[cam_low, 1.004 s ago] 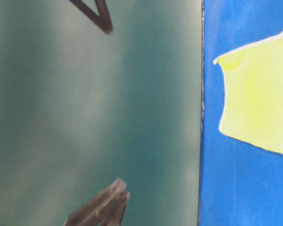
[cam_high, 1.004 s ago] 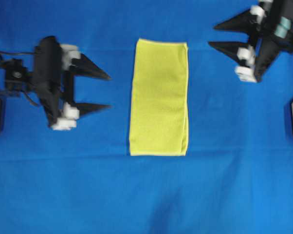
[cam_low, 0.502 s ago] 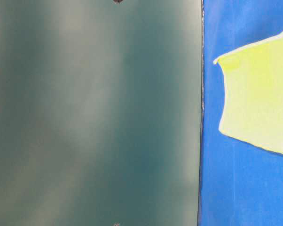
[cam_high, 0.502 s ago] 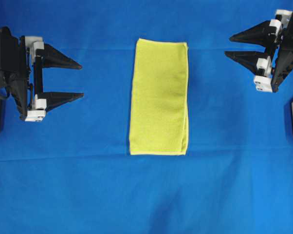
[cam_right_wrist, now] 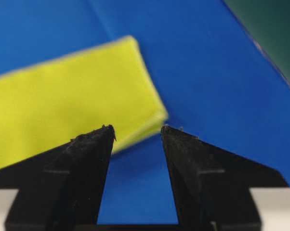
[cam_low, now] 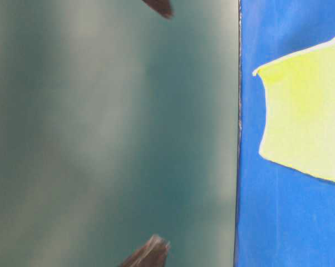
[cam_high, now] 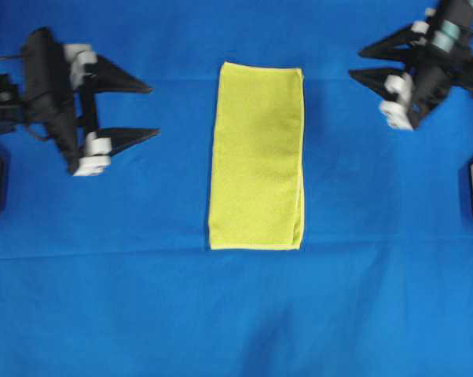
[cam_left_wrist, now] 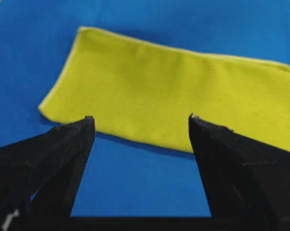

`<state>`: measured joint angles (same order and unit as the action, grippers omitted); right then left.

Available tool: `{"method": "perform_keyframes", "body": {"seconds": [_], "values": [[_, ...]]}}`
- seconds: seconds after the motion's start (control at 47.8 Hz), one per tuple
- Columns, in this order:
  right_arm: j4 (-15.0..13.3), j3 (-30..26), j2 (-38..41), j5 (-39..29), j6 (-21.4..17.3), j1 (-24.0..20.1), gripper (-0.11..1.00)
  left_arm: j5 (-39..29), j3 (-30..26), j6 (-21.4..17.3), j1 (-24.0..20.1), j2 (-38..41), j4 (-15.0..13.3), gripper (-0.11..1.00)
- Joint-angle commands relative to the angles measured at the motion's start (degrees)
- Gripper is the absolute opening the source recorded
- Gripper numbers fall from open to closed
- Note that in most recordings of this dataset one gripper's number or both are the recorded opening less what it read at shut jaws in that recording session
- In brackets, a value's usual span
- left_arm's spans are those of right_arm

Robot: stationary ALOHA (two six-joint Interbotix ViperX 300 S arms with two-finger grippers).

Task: Fold the yellow towel.
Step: 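Move both grippers to the far end corners of the strip and grasp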

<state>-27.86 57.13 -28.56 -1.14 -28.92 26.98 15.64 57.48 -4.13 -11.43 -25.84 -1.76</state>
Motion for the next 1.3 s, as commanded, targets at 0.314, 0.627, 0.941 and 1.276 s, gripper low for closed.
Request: {"method": "perform_keyframes", "body": {"seconds": [0.314,0.627,0.941,1.276], "values": [[-1.85,-12.92,22.76,-0.44,0.7,2.99,0.5,8.88,-11.51,0.0,-9.05,25.31,0.09,0.75],[-1.85,-15.56,32.7,4.83,0.7,3.16,0.5,10.55,-19.42,0.18,-11.95,37.88,0.09,0.75],[-2.02,-17.58,38.67,5.36,0.88,5.01,0.5,10.55,-23.12,0.18,-14.94,44.74,0.09,0.75],[-2.02,-17.67,39.46,4.92,0.62,4.31,0.42,10.2,-23.73,0.0,-15.82,47.9,0.09,0.44]]}}
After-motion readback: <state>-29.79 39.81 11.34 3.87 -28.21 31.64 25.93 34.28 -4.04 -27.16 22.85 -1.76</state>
